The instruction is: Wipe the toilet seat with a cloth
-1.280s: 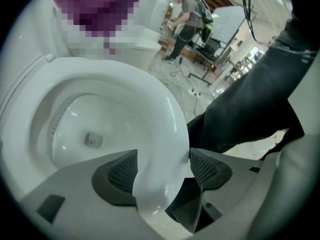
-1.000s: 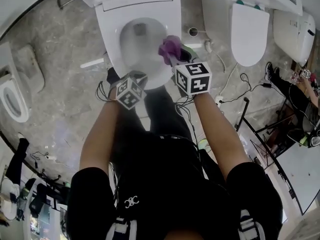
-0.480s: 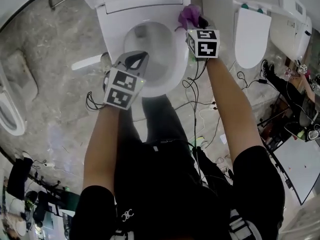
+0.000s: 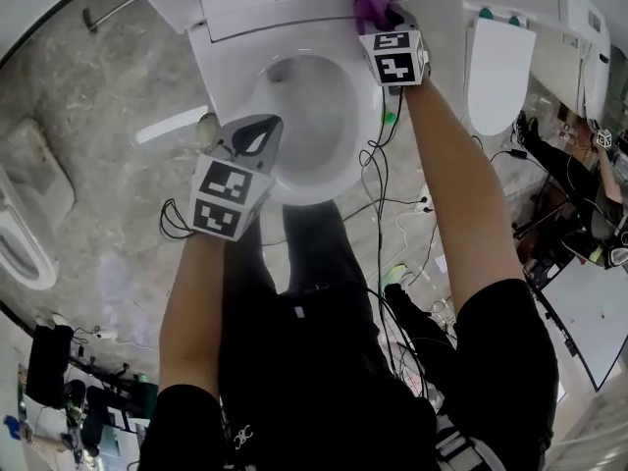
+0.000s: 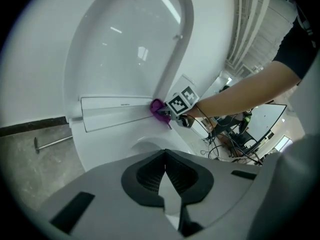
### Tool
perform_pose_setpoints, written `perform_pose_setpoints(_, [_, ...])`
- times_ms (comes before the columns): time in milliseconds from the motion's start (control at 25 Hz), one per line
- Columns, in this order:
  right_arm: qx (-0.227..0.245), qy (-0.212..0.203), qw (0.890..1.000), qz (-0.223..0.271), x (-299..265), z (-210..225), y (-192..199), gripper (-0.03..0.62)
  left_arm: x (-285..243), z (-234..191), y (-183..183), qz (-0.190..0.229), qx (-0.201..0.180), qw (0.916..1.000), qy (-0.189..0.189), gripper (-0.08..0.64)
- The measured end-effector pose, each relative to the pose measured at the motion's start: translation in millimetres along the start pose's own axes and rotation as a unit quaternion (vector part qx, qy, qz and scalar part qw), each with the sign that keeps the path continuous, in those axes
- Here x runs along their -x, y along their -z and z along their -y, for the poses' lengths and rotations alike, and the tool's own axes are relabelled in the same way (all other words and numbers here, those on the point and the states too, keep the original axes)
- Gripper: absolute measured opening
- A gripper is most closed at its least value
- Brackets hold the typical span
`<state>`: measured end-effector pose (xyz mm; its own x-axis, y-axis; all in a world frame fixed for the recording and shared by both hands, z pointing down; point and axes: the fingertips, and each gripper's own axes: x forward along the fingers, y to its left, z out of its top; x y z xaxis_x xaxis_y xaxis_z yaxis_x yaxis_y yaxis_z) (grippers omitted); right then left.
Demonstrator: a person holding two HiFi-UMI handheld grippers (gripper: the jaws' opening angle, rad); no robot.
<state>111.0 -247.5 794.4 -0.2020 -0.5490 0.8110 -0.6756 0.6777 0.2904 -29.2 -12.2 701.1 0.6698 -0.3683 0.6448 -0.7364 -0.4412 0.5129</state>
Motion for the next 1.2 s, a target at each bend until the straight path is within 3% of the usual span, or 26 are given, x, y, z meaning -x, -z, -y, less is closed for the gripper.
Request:
perform_pose_setpoints(120, [-0.045,0.010,0.999,0.012,2,3,9,0.060,-1,-9,14,-0.018,-0.009,0.9998,0.000,0.008])
perform_pose_setpoints(360, [-0.162,0.046,0.986,0.014,15,0,33,0.060,4,-23,27,-0.017,0.020,0.9996,0.013,0.008])
perform_pose_setpoints(680, [-0.341,0.096,0.934,0.044,40,-38,60,0.061,9,-43,40,-0.019,0.033,0.9993,0.006,0.008])
perform_pose_setpoints(800, [-0.376,0.095,0.920,0.057,41,-53,56,0.060,12,-45,43,-0.022,0.035,0.9991,0.005,0.008])
perform_pose_setpoints(880, [-0.377,0.090,0.920,0.060,39,-57,51,0.060,15,-47,43,-0.022,0.037,0.9991,0.005,0.008])
perform_pose_setpoints(1040, [-0.353,0.072,0.931,0.057,33,-60,39,0.060,16,-50,45,-0.021,0.036,0.9991,0.006,0.008])
perform_pose_setpoints(1200, [-0.352,0.045,0.932,0.068,26,-62,23,0.060,18,-48,43,-0.023,0.034,0.9991,0.008,0.008])
